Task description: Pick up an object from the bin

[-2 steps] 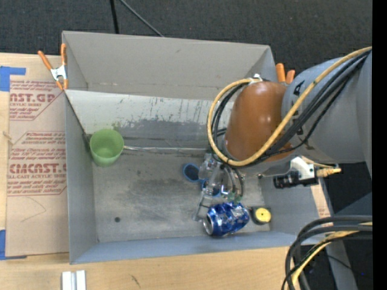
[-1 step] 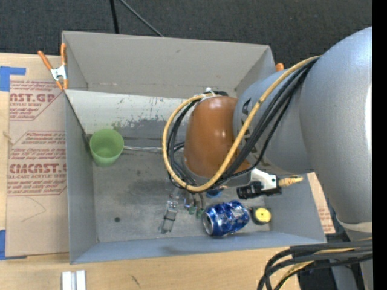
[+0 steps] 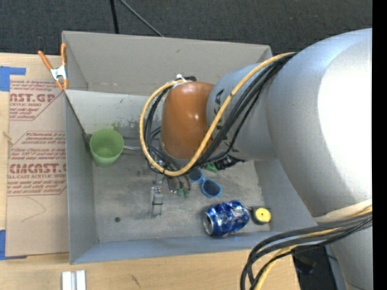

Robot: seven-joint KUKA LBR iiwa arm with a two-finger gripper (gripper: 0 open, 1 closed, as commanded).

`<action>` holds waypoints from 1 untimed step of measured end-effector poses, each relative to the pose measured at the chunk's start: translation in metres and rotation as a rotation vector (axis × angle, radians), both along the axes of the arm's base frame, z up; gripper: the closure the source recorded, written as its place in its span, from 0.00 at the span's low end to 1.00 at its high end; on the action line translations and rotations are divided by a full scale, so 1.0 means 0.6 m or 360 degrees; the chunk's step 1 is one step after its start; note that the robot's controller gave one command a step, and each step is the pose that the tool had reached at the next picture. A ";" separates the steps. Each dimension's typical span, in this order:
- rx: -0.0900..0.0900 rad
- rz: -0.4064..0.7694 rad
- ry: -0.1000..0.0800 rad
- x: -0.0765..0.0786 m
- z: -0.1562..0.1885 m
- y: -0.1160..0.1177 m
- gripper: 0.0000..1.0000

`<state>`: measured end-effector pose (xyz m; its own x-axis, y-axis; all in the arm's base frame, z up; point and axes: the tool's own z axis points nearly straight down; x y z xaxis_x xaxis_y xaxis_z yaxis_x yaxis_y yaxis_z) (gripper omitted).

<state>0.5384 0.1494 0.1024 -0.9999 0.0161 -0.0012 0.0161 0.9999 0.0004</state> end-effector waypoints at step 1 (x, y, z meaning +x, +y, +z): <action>-0.0007 0.0103 0.0007 -0.093 0.046 -0.162 0.00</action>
Offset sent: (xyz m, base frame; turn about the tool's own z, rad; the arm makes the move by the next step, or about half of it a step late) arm -0.0540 -0.0923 0.0273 -0.0720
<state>0.4829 0.0519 0.1300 -0.9988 -0.0488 0.0033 -0.0489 0.9988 -0.0036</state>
